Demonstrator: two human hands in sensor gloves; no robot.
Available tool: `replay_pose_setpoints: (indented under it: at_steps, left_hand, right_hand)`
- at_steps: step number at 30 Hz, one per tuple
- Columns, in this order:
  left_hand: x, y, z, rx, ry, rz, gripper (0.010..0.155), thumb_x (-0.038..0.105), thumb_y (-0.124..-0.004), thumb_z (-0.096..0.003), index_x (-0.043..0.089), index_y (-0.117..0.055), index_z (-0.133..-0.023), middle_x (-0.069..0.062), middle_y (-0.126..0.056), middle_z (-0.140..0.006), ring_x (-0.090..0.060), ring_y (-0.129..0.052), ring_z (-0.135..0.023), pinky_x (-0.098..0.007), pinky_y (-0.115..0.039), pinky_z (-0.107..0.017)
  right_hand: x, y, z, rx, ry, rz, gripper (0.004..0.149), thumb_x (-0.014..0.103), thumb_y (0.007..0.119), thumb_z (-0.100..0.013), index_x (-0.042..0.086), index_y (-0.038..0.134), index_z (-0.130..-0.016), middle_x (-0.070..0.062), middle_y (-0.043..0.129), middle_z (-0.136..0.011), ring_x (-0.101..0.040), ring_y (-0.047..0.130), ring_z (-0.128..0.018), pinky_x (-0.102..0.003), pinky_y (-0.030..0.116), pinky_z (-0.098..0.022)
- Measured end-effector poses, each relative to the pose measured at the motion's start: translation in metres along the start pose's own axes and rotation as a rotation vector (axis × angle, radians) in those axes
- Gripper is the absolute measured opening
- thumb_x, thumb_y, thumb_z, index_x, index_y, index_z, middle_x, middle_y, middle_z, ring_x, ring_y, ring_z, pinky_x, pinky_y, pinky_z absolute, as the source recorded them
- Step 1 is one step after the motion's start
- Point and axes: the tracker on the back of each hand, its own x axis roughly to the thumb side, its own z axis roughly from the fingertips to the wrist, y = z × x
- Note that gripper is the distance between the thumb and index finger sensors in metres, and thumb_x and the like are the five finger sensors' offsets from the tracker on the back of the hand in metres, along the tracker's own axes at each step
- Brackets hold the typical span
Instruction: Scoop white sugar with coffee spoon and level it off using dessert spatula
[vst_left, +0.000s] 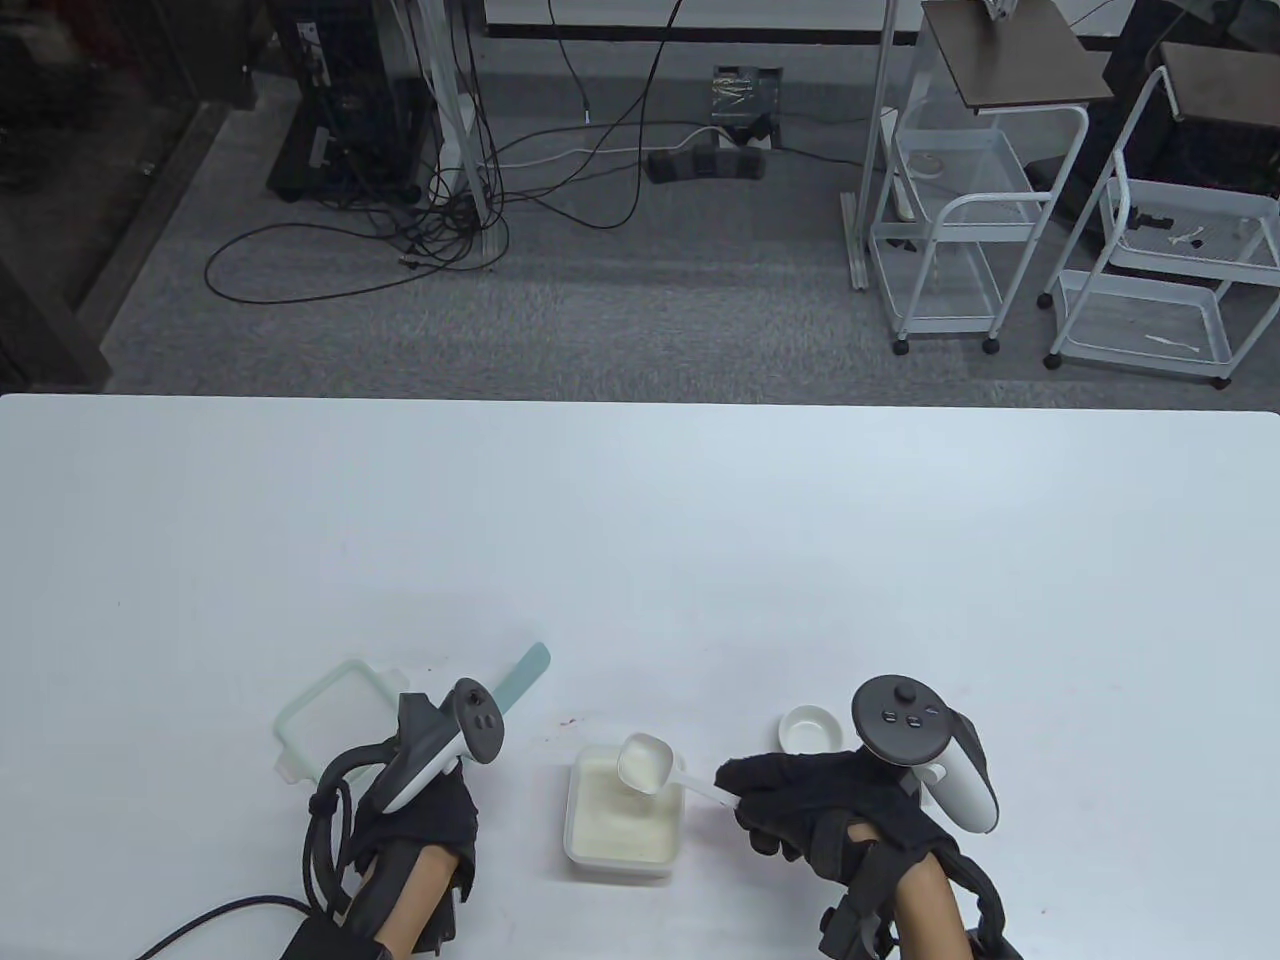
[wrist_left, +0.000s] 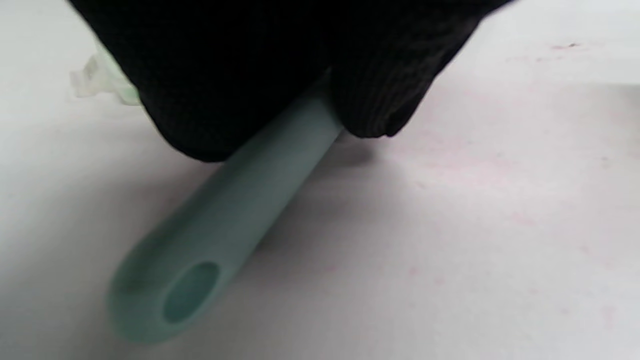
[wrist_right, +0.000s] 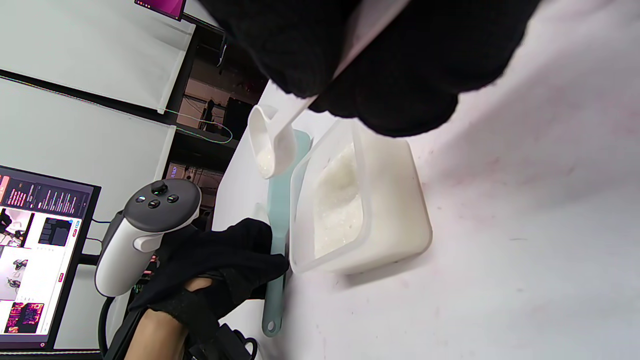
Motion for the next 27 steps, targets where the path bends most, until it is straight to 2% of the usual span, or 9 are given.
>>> replay_pose_setpoints:
  at_steps: [2, 5, 7, 10, 14, 18, 27]
  left_hand:
    - [-0.001, 0.004, 0.004, 0.004, -0.033, 0.029, 0.059, 0.036, -0.092, -0.0509, 0.010, -0.074, -0.101, -0.012, -0.087, -0.093, -0.021, -0.102, -0.071, -0.035, -0.101, -0.049]
    - [-0.003, 0.018, 0.017, 0.068, -0.099, 0.100, 0.058, 0.037, -0.092, -0.0514, 0.011, -0.074, -0.100, -0.011, -0.088, -0.092, -0.020, -0.102, -0.069, -0.034, -0.101, -0.049]
    - [-0.002, 0.031, 0.033, 0.152, -0.188, 0.190, 0.058, 0.042, -0.091, -0.0518, 0.012, -0.076, -0.099, -0.010, -0.090, -0.090, -0.018, -0.104, -0.067, -0.032, -0.101, -0.048]
    - [0.002, 0.042, 0.051, 0.193, -0.316, 0.281, 0.057, 0.045, -0.091, -0.0512, 0.013, -0.079, -0.097, -0.008, -0.095, -0.087, -0.015, -0.108, -0.065, -0.029, -0.103, -0.046]
    - [0.020, 0.042, 0.071, 0.074, -0.499, 0.383, 0.058, 0.044, -0.091, -0.0516, 0.012, -0.079, -0.097, -0.009, -0.095, -0.088, -0.016, -0.107, -0.065, -0.029, -0.103, -0.045]
    - [0.038, 0.037, 0.084, 0.021, -0.597, 0.353, 0.058, 0.044, -0.091, -0.0519, 0.011, -0.077, -0.098, -0.010, -0.093, -0.088, -0.016, -0.106, -0.065, -0.029, -0.103, -0.045]
    - [0.054, 0.030, 0.104, 0.000, -0.609, 0.229, 0.059, 0.044, -0.090, -0.0528, 0.009, -0.077, -0.098, -0.010, -0.093, -0.087, -0.016, -0.106, -0.064, -0.028, -0.102, -0.044]
  right_hand:
    - [0.000, 0.000, 0.000, 0.001, 0.000, -0.001, 0.042, 0.010, 0.080, -0.054, 0.001, 0.079, -0.095, -0.027, 0.087, -0.082, -0.042, 0.093, -0.061, -0.042, 0.084, -0.041]
    - [0.000, 0.000, 0.000, -0.001, 0.000, 0.000, 0.042, 0.010, 0.080, -0.054, 0.001, 0.079, -0.095, -0.027, 0.087, -0.082, -0.042, 0.093, -0.060, -0.042, 0.084, -0.041]
    - [0.000, 0.000, 0.000, -0.001, 0.003, 0.001, 0.042, 0.010, 0.080, -0.054, 0.001, 0.079, -0.095, -0.027, 0.087, -0.082, -0.042, 0.093, -0.061, -0.042, 0.084, -0.041]
    - [0.000, 0.000, 0.000, 0.001, 0.008, 0.003, 0.042, 0.010, 0.080, -0.054, 0.000, 0.079, -0.095, -0.027, 0.087, -0.081, -0.041, 0.093, -0.060, -0.042, 0.084, -0.041]
    - [0.000, 0.001, 0.000, 0.009, 0.009, -0.006, 0.042, 0.010, 0.080, -0.054, 0.000, 0.079, -0.095, -0.028, 0.087, -0.081, -0.041, 0.093, -0.060, -0.041, 0.084, -0.041]
    - [-0.002, 0.000, 0.000, 0.003, 0.019, -0.009, 0.042, 0.010, 0.080, -0.054, 0.000, 0.079, -0.095, -0.028, 0.087, -0.081, -0.041, 0.093, -0.061, -0.041, 0.084, -0.041]
    - [-0.004, -0.001, -0.001, 0.007, 0.030, -0.052, 0.042, 0.010, 0.079, -0.055, -0.002, 0.078, -0.096, -0.028, 0.087, -0.081, -0.041, 0.094, -0.059, -0.041, 0.084, -0.040]
